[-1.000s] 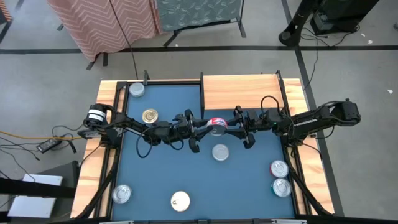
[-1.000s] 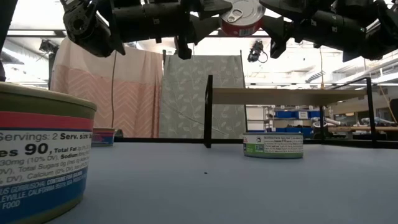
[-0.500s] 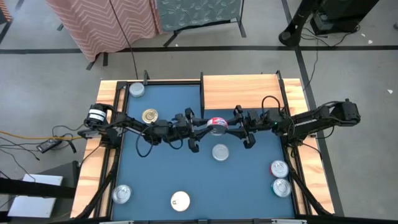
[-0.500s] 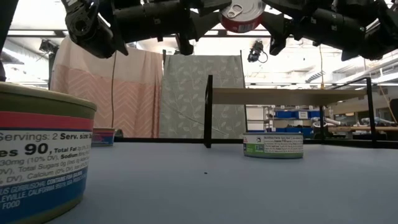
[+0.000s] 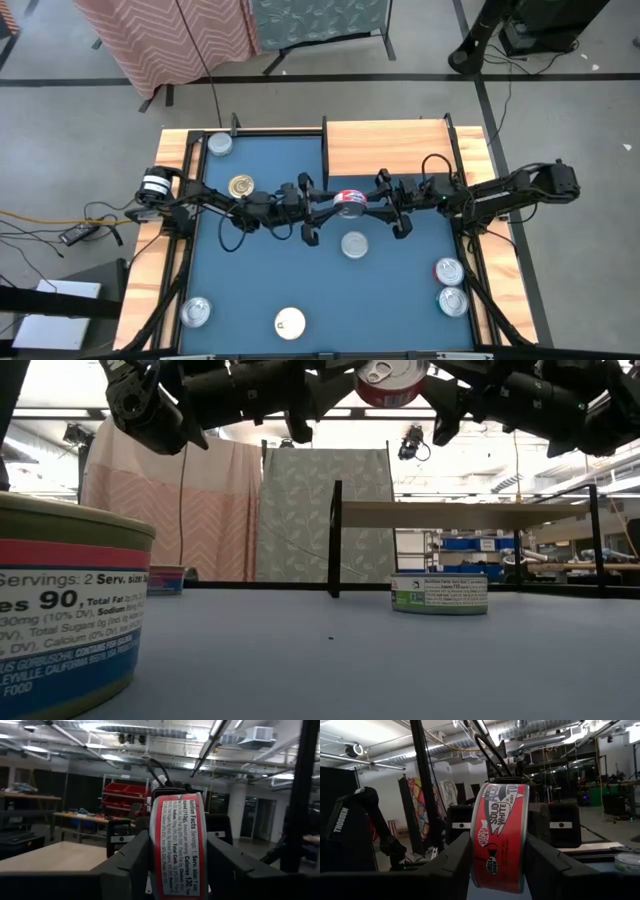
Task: Stack canned seafood by type on shelf
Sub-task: Put the left red tuna can on the shelf
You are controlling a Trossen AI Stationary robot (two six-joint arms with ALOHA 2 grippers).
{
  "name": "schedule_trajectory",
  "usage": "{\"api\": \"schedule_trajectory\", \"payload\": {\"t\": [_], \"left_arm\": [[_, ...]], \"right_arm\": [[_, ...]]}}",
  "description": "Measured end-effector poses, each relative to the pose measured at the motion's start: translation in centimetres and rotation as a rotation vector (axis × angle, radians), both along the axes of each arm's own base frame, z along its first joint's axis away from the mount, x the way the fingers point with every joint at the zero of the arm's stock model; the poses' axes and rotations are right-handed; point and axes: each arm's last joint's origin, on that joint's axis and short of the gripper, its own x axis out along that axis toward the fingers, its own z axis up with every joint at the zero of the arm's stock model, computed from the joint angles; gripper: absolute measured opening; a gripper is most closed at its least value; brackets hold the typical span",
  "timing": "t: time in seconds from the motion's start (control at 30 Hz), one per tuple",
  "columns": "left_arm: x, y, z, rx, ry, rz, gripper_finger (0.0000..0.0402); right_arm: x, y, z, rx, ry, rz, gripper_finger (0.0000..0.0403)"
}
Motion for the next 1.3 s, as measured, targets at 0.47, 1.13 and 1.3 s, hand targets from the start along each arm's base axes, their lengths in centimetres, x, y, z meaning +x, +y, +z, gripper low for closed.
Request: {"api": "schedule_trajectory", "payload": {"t": [0.47, 1.13, 1.3], "left_arm": [[0.1, 0.4, -0.1, 0.011, 0.014, -0.022, 0.0363], [-3.5, 0.2, 2.3, 0.279, -0.018, 0.254, 0.0362], [-4.1, 0.6, 1.7, 0.25, 0.023, 0.328, 0.0362]], "right_arm": [[-0.1, -0.5, -0.1, 0.016, 0.009, -0.055, 0.0154], [-2.5, -2.2, -0.6, 0.17, -0.122, -0.46, 0.0154], [-3.3, -1.8, -0.8, 0.266, -0.202, -0.536, 0.0154]]}}
